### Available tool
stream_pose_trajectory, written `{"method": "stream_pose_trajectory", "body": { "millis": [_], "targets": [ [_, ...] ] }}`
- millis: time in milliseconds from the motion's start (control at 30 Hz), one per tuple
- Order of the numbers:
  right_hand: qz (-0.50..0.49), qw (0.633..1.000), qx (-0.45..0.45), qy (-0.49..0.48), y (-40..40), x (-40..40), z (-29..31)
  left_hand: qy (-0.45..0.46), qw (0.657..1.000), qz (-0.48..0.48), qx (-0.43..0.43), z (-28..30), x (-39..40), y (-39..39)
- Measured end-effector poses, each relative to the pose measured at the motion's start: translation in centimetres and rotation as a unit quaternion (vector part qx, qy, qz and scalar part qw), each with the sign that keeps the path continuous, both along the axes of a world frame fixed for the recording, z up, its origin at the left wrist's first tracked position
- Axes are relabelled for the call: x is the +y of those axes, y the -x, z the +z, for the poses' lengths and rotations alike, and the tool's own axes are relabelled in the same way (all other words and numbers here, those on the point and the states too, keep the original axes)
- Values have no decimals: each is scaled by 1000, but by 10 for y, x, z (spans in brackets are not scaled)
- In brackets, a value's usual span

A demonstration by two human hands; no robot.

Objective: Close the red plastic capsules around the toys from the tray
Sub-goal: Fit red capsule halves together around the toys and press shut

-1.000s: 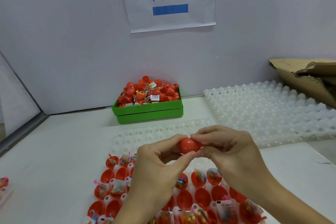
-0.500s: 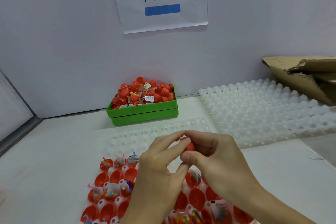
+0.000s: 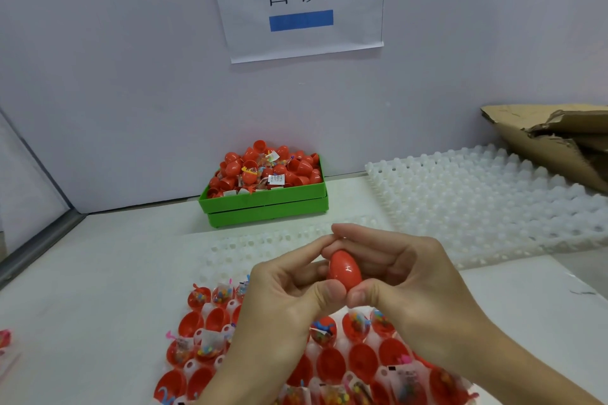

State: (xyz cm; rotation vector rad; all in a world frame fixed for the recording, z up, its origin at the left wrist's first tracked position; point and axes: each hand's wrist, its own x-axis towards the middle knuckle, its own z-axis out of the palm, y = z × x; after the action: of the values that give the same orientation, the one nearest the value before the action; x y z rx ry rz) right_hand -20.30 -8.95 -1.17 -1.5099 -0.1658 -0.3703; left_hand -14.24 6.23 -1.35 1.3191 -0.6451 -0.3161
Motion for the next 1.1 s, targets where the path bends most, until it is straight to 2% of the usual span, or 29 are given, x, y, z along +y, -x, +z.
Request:
{"method": "stream_pose_trajectory", "body": {
  "millis": [167, 400, 500, 600, 833, 967, 1100],
  "targets": [
    [0, 1000, 3, -2, 0, 3, -2, -3, 998, 53, -16, 1, -1, 4],
    [-9, 1000, -2, -10, -3, 4, -4, -21, 998, 58, -13, 1, -4, 6],
    [-11, 1000, -2, -19, -5, 0, -5, -6, 1000, 19, 21, 3, -2, 4],
    [-29, 999, -34, 16, -3, -1, -4, 1, 998, -10, 58, 3, 2, -1],
    [-44, 996, -51, 64, -4, -6, -4, 18, 995, 13, 95, 3, 1, -7],
    [-121, 986, -60, 97, -6, -8, -5, -3, 997, 31, 64, 1, -1, -6],
    [-137, 983, -62, 108, -7, -9, -6, -58, 997, 51, -18, 0, 0, -3]
  ]
}}
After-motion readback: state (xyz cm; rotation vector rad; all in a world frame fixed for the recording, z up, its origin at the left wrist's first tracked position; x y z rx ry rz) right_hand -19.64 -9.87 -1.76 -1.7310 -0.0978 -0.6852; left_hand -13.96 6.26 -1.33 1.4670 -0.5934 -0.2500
